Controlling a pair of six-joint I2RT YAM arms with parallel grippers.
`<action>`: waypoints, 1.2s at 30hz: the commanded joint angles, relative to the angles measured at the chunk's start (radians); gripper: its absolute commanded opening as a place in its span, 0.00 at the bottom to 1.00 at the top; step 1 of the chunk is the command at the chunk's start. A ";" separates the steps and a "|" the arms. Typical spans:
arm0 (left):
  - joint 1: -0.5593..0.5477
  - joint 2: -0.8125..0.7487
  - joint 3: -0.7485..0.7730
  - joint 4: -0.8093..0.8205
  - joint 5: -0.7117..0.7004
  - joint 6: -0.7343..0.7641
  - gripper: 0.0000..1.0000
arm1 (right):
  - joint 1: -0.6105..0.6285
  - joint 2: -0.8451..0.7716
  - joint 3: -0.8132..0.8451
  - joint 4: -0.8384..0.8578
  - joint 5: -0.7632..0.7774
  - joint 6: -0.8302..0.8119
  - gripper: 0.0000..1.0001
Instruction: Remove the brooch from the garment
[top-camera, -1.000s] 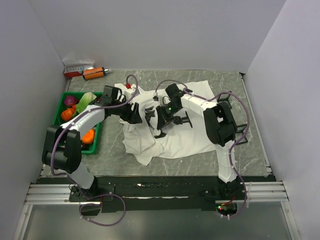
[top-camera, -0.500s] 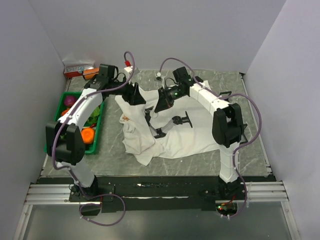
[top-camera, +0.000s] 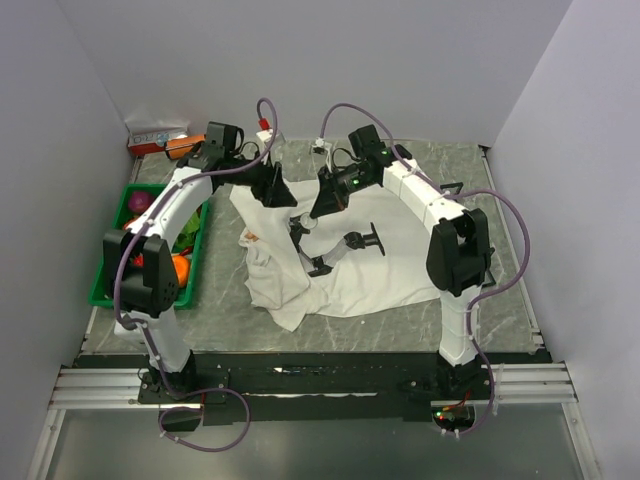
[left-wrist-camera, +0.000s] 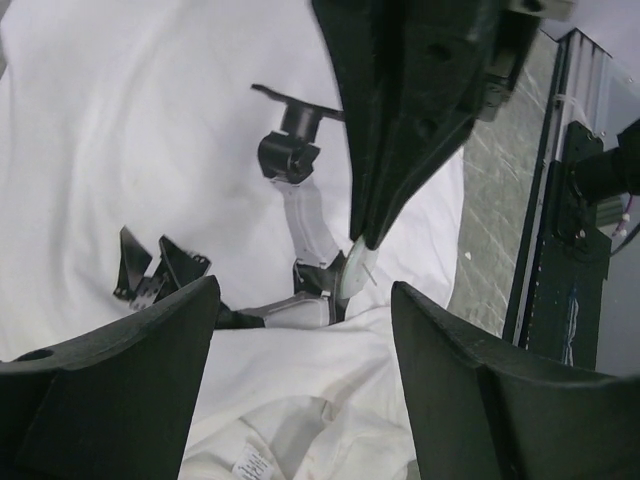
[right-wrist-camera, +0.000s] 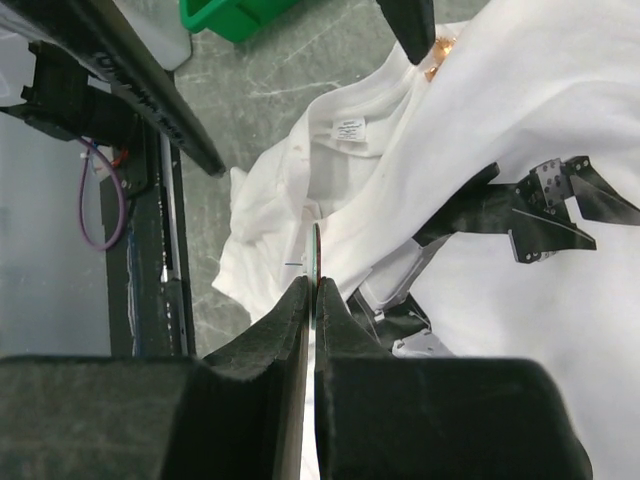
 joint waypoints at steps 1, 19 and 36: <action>-0.040 0.004 0.068 -0.053 0.101 0.102 0.75 | -0.023 -0.075 0.025 -0.028 -0.042 -0.032 0.00; -0.077 -0.041 -0.050 0.106 0.004 0.035 0.75 | -0.031 -0.092 0.035 -0.010 -0.156 0.037 0.00; -0.079 0.056 0.048 -0.026 0.133 0.084 0.57 | -0.034 -0.078 0.036 0.005 -0.151 0.068 0.00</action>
